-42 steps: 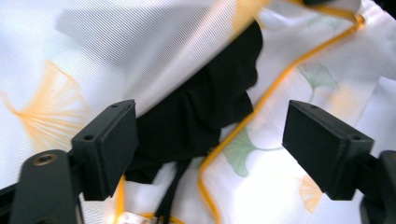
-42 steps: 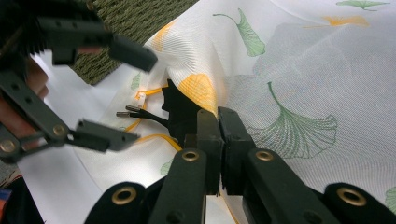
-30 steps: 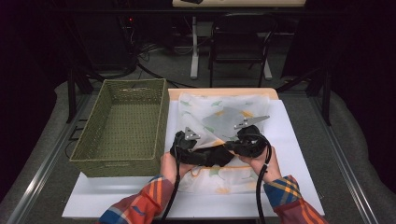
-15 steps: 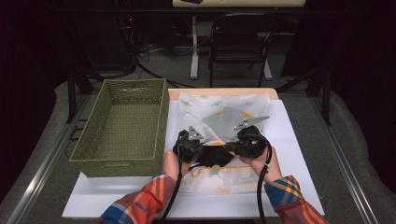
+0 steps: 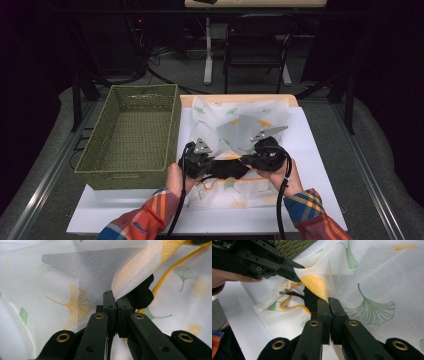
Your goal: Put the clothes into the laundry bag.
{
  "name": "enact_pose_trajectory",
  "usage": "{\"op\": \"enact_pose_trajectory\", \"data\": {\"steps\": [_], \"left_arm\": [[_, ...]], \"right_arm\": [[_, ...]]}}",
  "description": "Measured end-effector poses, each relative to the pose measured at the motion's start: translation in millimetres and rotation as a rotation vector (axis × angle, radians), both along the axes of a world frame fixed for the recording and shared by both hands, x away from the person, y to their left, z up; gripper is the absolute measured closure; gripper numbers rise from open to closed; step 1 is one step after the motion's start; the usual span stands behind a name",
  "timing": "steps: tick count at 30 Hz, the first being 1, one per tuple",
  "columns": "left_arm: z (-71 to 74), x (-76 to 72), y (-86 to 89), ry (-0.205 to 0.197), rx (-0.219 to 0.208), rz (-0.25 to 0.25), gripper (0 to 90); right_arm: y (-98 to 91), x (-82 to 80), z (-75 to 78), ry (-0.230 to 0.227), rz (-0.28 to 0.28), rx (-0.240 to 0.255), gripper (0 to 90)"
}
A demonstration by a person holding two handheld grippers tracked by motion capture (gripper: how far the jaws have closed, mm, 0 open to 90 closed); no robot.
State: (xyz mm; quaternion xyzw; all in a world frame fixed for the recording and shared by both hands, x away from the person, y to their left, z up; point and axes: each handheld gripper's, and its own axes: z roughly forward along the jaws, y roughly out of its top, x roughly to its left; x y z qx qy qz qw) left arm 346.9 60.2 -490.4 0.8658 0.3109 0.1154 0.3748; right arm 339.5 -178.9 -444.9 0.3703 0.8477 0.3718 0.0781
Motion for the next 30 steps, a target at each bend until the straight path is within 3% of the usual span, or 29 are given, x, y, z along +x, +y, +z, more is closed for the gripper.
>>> {"op": "enact_pose_trajectory", "data": {"steps": [12, 24, 27, 30], "left_arm": [[2.9, -9.1, 4.0, 0.029, 0.027, -0.055, 88.1], [-8.8, -13.4, 7.5, 0.064, 0.031, -0.070, 87.9], [-11.5, -13.8, 9.2, 0.070, 0.051, -0.075, 85.7], [-15.5, -12.3, 13.4, 0.085, 0.058, -0.050, 73.1]], "right_arm": [[-1.8, -4.1, -5.9, 0.025, 0.018, -0.018, 89.2], [0.3, -5.7, -17.3, 0.058, 0.044, -0.041, 89.2], [2.1, -5.8, -19.0, 0.062, 0.046, -0.047, 89.2], [3.1, -5.9, -19.6, 0.058, 0.043, -0.045, 89.2]]}}
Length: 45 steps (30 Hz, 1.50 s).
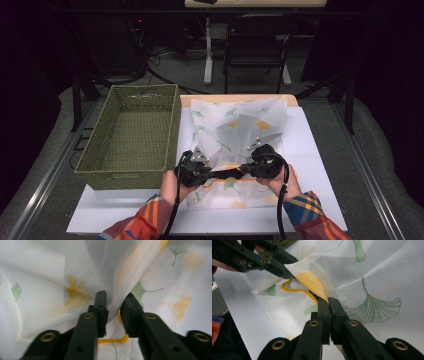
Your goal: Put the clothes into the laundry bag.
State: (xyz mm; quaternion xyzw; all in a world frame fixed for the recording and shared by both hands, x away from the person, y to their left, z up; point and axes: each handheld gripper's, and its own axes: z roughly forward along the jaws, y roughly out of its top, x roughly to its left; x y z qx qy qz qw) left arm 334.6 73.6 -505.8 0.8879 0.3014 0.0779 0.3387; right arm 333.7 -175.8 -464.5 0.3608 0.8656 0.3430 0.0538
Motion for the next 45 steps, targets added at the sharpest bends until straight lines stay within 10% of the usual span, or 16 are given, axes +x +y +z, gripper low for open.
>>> {"op": "enact_pose_trajectory", "data": {"steps": [4, 17, 35, 45], "left_arm": [[-7.0, 0.6, 6.9, 0.021, 0.022, 0.039, 60.4], [-3.6, -20.1, 11.1, 0.061, -0.007, -0.027, 68.2], [-34.4, 3.4, -5.2, -0.025, 0.088, 0.078, 66.4], [-38.9, 13.8, -9.6, 0.002, 0.132, 0.085, 66.1]], "right_arm": [[-1.4, 0.3, 0.3, 0.001, -0.006, 0.005, 89.2], [-4.4, 3.7, 2.1, -0.019, -0.033, 0.026, 89.2], [6.0, 8.9, 0.4, -0.035, -0.038, 0.028, 89.2], [7.4, 9.1, 0.3, -0.036, -0.038, 0.029, 89.1]]}}
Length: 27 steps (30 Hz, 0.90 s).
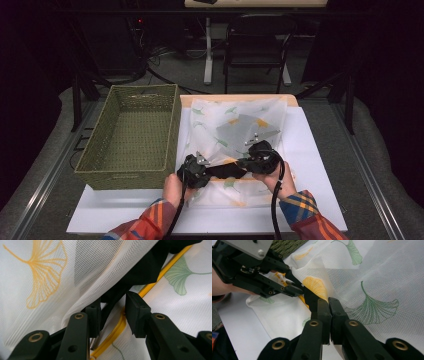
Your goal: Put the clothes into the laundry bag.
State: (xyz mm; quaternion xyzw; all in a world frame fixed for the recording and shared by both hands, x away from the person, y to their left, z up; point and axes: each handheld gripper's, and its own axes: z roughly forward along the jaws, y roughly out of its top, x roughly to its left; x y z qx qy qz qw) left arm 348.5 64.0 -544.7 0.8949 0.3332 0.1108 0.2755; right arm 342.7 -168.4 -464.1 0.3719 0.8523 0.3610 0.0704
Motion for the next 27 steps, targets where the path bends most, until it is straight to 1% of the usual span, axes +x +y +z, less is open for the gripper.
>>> {"op": "enact_pose_trajectory", "data": {"steps": [2, 3, 5, 7, 8, 9, 10, 11, 12, 13, 15, 17, 19, 20, 22, 23, 25, 26, 27], "left_arm": [[-0.8, 1.5, 0.2, 0.002, -0.014, 0.006, 66.7], [-0.8, 1.9, 0.3, 0.004, -0.016, -0.001, 69.8], [-0.1, 1.9, 0.4, 0.003, -0.029, 0.005, 73.0], [2.1, 1.1, 1.2, -0.012, -0.059, 0.018, 72.0], [4.2, 0.3, 1.2, -0.028, -0.066, 0.022, 71.5], [6.3, 0.3, 0.6, -0.042, -0.061, 0.021, 71.1], [7.1, 1.1, 0.9, -0.046, -0.059, 0.023, 70.5], [7.2, 1.6, 1.6, -0.050, -0.078, 0.040, 70.4], [6.5, 2.3, 0.6, -0.047, -0.065, 0.033, 70.9], [4.4, 3.2, -1.1, -0.029, -0.049, 0.019, 70.5], [-0.4, 3.9, -3.2, -0.005, -0.026, 0.019, 68.8], [-2.4, 3.9, -2.6, 0.001, -0.031, 0.024, 68.0], [-1.8, 4.0, -1.5, 0.007, -0.027, 0.023, 67.5], [-1.7, 3.9, -0.5, 0.009, -0.027, 0.021, 69.0], [-2.1, 2.5, -1.2, 0.004, -0.026, 0.012, 77.4], [-2.1, 1.9, -1.9, -0.003, -0.020, 0.009, 82.9], [-2.2, 1.1, -3.6, -0.013, -0.014, 0.009, 85.7], [-2.3, 1.3, -4.4, -0.015, -0.017, 0.008, 86.1], [-2.8, 2.3, -5.1, -0.016, -0.030, 0.015, 86.4]], "right_arm": [[0.1, -0.1, -0.8, 0.005, 0.004, -0.004, 89.2], [0.0, -0.2, -1.1, 0.006, 0.002, -0.003, 89.1], [-0.4, -0.3, -1.1, 0.004, 0.003, -0.001, 89.1], [-0.3, -0.9, 0.0, 0.003, 0.000, 0.005, 89.1], [-0.9, -0.8, 0.7, -0.003, 0.003, 0.003, 89.2], [-1.1, -0.8, 1.3, -0.007, 0.004, 0.005, 89.1], [-1.0, -1.1, 2.0, -0.008, 0.000, 0.009, 89.1], [-1.0, -1.2, 2.2, -0.008, -0.003, 0.011, 89.1], [-0.9, -1.2, 2.2, -0.009, -0.003, 0.012, 89.2], [-0.9, -0.9, 2.1, -0.005, 0.003, 0.006, 89.2], [-0.7, -0.9, 1.3, -0.001, 0.005, 0.005, 89.2], [-1.1, -0.8, 0.8, 0.000, 0.004, 0.004, 89.2], [-1.6, -1.1, 0.7, 0.003, 0.004, 0.002, 89.2], [-2.0, -1.1, 0.3, 0.004, 0.005, 0.002, 89.2], [-2.3, -1.2, -0.4, 0.008, 0.004, 0.003, 89.2], [-2.3, -1.3, -0.5, 0.008, 0.004, 0.004, 89.2], [-2.1, -1.7, 0.2, 0.005, 0.006, 0.004, 89.2], [-1.9, -2.0, 0.6, 0.003, 0.006, 0.005, 89.2], [-1.7, -2.1, 1.0, 0.002, 0.007, 0.005, 89.3]]}}
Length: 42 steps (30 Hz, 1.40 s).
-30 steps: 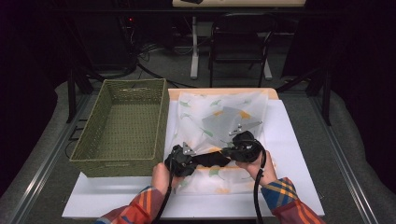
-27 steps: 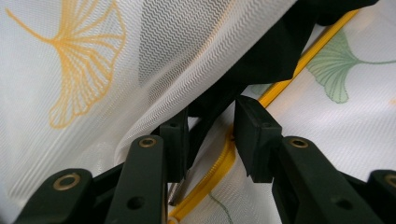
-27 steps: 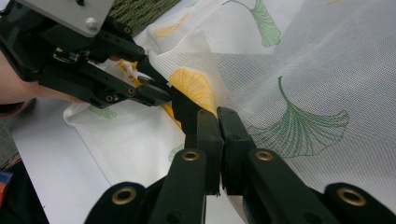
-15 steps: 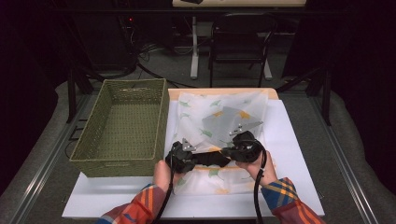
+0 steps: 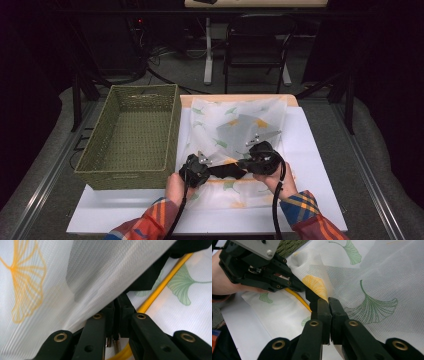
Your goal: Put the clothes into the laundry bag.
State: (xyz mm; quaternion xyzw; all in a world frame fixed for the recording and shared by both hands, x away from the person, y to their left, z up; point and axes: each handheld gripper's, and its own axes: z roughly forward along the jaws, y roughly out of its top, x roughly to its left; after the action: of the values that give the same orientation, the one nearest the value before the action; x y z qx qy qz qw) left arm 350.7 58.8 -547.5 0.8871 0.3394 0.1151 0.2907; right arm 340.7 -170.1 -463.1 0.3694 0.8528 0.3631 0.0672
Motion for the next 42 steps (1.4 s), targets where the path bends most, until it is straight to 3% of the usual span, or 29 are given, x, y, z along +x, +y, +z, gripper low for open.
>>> {"op": "enact_pose_trajectory", "data": {"steps": [7, 10, 14, 18, 24, 26, 30, 36, 42], "left_arm": [[-0.4, 9.0, -9.9, -0.007, -0.044, 0.030, 85.6], [3.8, 7.5, -6.6, 0.004, -0.049, 0.011, 78.7], [20.6, -2.8, 1.0, 0.007, -0.064, -0.029, 63.4], [42.2, -15.4, 8.4, -0.031, -0.092, -0.050, 56.3], [64.2, -21.1, 19.8, -0.096, -0.108, -0.022, 45.1], [64.8, -19.2, 21.9, -0.099, -0.106, -0.011, 42.6], [54.4, -14.8, 16.6, -0.052, -0.076, -0.028, 39.0], [38.5, -10.4, 4.8, -0.044, -0.023, -0.036, 44.4], [27.8, -11.3, 1.8, -0.045, -0.025, -0.045, 70.5]], "right_arm": [[-0.3, -0.6, 1.3, 0.001, 0.002, 0.009, 89.3], [-2.1, -0.3, -0.1, 0.007, -0.001, 0.009, 89.3], [-5.3, -0.3, 0.8, 0.003, -0.006, 0.013, 89.3], [-7.7, -0.4, 2.2, 0.000, -0.008, 0.012, 89.3], [-9.2, -1.2, 4.3, -0.004, -0.009, 0.018, 89.3], [-9.4, -2.0, 4.7, 0.000, -0.013, 0.019, 89.3], [-10.4, -2.5, 5.4, -0.001, -0.005, 0.013, 89.2], [-11.6, -3.6, 4.2, 0.007, -0.004, 0.008, 89.3], [-12.8, -4.9, 1.8, 0.012, 0.001, 0.001, 89.3]]}}
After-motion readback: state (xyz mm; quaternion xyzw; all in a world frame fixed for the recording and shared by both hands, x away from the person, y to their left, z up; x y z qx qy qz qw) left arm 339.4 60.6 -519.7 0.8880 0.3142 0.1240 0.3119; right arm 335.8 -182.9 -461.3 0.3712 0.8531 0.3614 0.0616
